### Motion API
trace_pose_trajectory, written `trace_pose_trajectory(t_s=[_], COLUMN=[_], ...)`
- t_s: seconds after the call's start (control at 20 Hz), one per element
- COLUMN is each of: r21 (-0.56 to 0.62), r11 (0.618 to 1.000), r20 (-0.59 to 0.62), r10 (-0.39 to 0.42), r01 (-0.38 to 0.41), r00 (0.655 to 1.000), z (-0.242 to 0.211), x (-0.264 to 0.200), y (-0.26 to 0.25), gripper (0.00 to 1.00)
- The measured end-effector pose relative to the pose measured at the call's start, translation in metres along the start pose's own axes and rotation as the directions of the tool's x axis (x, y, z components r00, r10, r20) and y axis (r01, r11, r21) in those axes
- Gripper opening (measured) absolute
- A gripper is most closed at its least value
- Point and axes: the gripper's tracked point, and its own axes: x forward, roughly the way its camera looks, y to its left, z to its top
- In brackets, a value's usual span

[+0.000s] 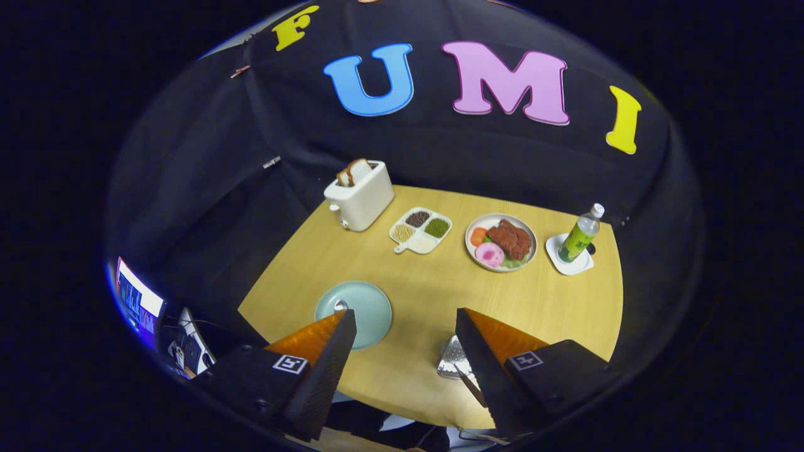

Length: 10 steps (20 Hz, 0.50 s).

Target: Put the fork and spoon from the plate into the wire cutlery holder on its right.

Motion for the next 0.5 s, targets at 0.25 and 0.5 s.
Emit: trace_pose_trajectory(t_s=[0.25,0.5], r21=[0.051,0.016], r11=[0.998,0.998], r20=[0.005,-0.111], r10=[0.048,0.069], r01=[-0.048,-0.067], r00=[0.999,0.991], z=[-0.044,-0.098], x=[0.052,0.111], y=[0.060,0.103], gripper=[0.99,0.99])
